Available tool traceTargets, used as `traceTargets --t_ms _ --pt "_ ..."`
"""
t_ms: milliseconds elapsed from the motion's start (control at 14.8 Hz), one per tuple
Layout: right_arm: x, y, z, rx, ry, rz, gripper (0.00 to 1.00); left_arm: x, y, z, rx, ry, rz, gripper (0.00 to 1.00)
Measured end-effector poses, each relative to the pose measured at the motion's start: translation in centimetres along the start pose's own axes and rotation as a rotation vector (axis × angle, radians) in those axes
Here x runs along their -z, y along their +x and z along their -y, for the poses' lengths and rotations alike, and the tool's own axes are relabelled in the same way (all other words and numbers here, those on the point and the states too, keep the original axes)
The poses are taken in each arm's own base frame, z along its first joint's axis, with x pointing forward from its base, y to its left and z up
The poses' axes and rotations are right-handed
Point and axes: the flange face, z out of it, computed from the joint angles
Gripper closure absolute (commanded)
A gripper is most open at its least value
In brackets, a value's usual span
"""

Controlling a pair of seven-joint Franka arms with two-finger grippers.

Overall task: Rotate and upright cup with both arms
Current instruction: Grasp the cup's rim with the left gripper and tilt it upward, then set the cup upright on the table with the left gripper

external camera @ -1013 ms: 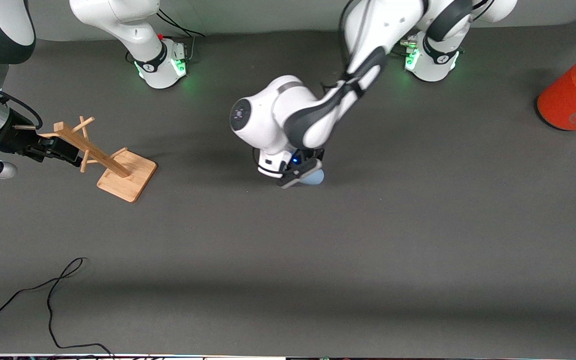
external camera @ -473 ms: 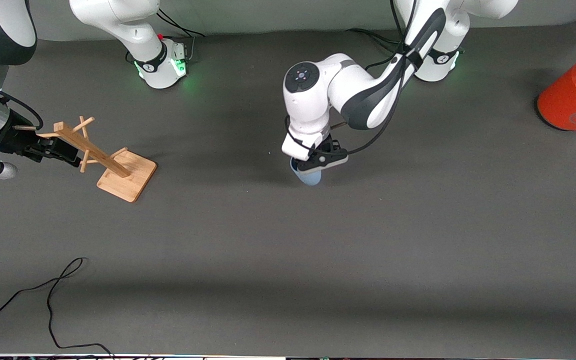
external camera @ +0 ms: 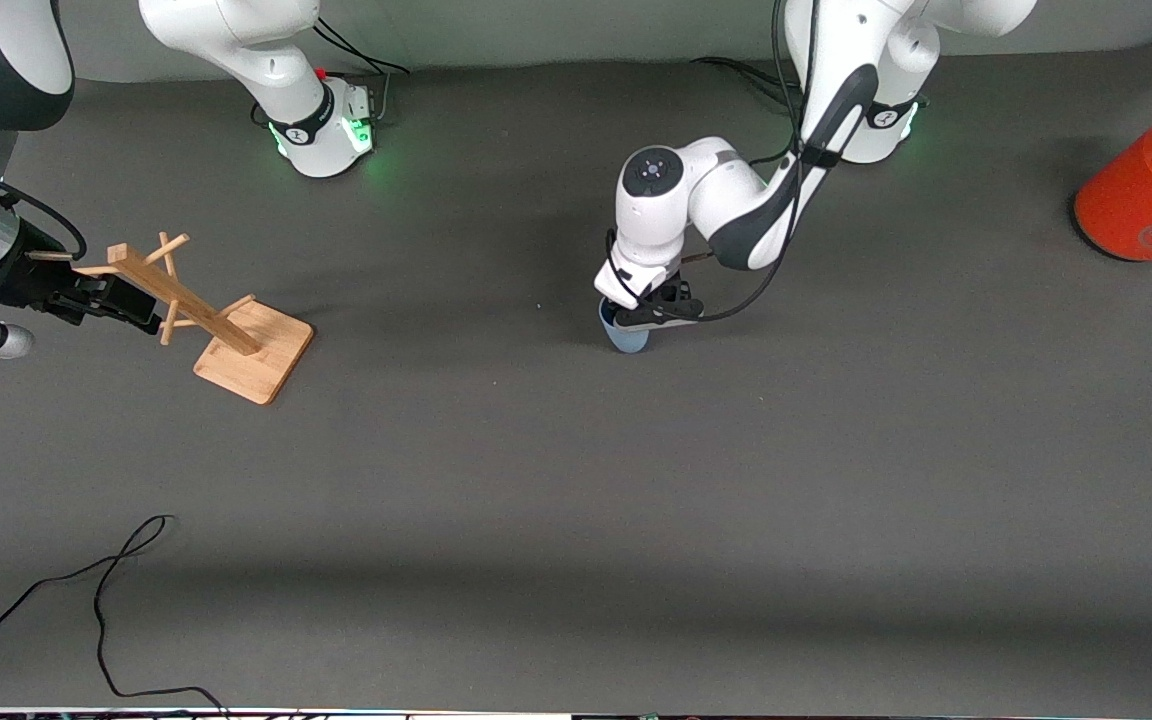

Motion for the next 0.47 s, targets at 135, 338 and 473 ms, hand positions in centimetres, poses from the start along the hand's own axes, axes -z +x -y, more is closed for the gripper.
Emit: traceTargets --t_ms 135,338,473 --pt "0.00 0.00 0.00 0.000 0.000 0.000 0.00 -0.56 0.25 0.14 -0.001 0.000 0.007 1.00" --pt "0.00 0.00 0.01 0.001 0.000 0.000 0.00 -0.62 0.34 0.15 0.005 -0.002 0.010 1.00" --pt "0.00 0.00 0.02 0.001 0.000 0.000 0.00 -0.63 0.45 0.12 0.014 -0.005 0.016 1.00"
